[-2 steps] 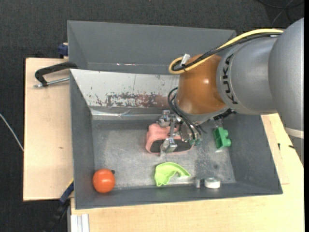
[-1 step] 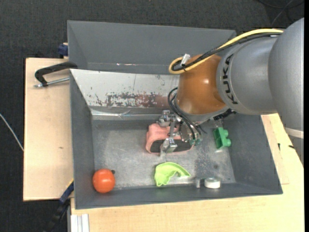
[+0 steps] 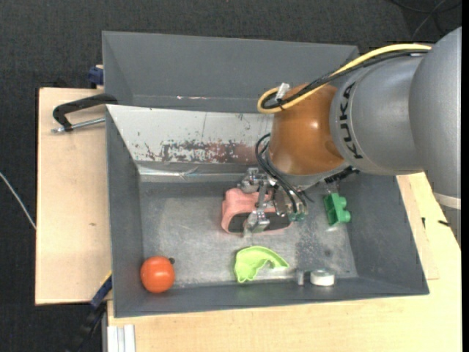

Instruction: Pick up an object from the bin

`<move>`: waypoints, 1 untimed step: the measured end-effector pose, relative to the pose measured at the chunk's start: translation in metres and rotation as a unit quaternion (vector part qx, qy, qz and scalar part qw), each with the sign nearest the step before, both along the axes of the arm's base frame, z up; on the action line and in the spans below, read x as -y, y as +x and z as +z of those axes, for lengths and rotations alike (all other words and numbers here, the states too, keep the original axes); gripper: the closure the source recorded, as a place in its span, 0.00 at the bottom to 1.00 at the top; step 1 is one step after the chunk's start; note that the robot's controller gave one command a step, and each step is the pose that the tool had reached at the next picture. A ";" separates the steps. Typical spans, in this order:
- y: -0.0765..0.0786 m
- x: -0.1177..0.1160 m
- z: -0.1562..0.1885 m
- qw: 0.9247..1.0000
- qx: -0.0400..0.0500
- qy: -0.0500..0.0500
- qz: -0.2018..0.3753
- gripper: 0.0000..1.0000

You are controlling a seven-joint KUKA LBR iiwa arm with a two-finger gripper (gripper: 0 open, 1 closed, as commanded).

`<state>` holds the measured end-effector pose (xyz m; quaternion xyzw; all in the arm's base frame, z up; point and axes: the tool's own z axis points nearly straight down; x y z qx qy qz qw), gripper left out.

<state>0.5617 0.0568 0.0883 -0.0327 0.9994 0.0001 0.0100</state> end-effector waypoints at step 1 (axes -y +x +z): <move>0.002 -0.001 0.037 1.000 -0.012 -0.001 0.001 1.00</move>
Offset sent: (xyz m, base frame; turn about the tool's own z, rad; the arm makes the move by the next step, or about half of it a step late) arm -0.0148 0.0059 0.0728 -0.0132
